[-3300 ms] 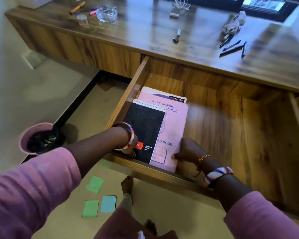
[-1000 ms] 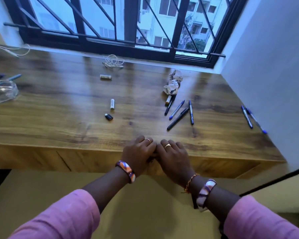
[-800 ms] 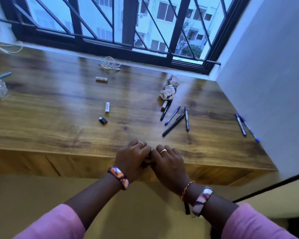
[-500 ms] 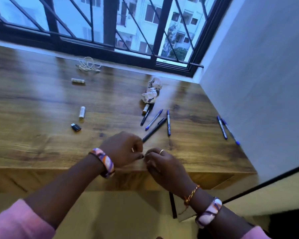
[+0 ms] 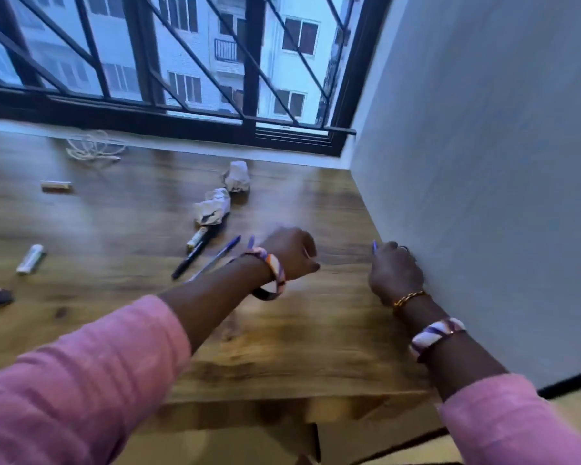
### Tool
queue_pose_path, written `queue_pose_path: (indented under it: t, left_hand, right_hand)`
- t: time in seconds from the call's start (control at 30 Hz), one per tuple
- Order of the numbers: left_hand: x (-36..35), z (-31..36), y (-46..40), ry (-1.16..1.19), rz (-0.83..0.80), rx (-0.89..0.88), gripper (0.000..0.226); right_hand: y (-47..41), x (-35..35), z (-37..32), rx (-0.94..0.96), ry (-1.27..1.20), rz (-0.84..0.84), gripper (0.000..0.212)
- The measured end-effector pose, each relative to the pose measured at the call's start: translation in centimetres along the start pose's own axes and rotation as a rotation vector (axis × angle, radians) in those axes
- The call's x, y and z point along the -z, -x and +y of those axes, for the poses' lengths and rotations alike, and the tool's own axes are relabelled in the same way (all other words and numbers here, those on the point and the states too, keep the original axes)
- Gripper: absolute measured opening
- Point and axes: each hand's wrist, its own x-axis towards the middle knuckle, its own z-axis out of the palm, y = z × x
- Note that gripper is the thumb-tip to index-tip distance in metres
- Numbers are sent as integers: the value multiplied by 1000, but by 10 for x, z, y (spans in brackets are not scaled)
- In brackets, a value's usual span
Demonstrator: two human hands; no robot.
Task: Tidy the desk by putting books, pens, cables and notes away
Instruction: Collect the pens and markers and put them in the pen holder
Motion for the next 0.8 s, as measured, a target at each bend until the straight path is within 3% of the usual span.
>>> queue_pose_path:
  t: [0.1, 0.2, 0.27, 0.37, 0.47, 0.6, 0.8]
  left_hand:
    - [-44, 33, -36, 176, -86, 119, 25]
    - [-70, 48, -62, 361, -17, 262, 21]
    - [-73, 47, -68, 355, 13, 311, 23]
    - [-68, 40, -62, 402, 35, 326, 27]
    - [-58, 23, -43, 500, 79, 405, 24]
    - [-38, -7, -18, 873, 92, 563, 26]
    - [3, -46, 28, 1103, 250, 627, 14]
  right_hand:
    - [-16, -20, 8, -4, -14, -17, 53]
    - [-26, -26, 12, -1, -29, -43, 42]
    - [-27, -27, 11, 81, -38, -63, 35]
    - [-24, -31, 1, 202, -147, -58, 25]
    - [-20, -33, -18, 229, -364, -172, 18]
    - [-4, -35, -55, 272, -576, -381, 7]
    - [37, -26, -128, 418, -650, -432, 17]
